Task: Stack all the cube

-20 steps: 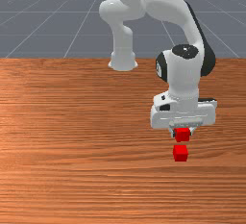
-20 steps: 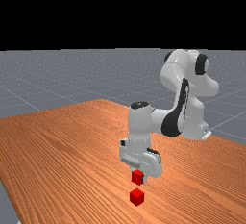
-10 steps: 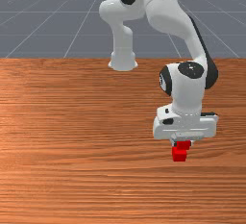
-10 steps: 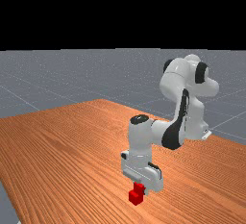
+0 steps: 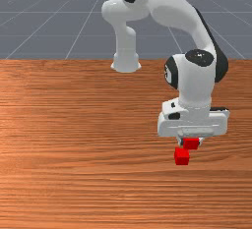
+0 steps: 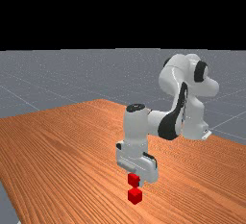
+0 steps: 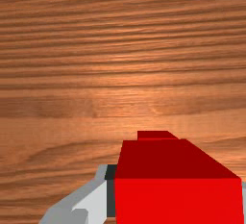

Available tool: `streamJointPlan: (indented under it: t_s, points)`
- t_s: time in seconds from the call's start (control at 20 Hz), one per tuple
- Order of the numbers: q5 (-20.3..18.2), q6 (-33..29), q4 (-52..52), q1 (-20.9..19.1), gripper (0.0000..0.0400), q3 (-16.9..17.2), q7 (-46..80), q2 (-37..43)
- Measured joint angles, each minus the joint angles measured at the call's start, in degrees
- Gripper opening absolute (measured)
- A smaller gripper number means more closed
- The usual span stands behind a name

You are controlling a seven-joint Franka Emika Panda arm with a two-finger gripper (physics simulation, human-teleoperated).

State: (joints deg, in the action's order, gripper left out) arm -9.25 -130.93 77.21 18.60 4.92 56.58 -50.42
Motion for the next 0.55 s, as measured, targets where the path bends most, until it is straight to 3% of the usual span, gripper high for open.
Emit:
streamJointPlan:
  t_s: [0.5,0.55]
  points:
    - [0.98,1.95,-2.82,0.65,0.0197,0.10,-0.19,-2.91]
    - [1.04,2.04,-2.83,0.68,0.0278,0.14,-0.18,-2.90]
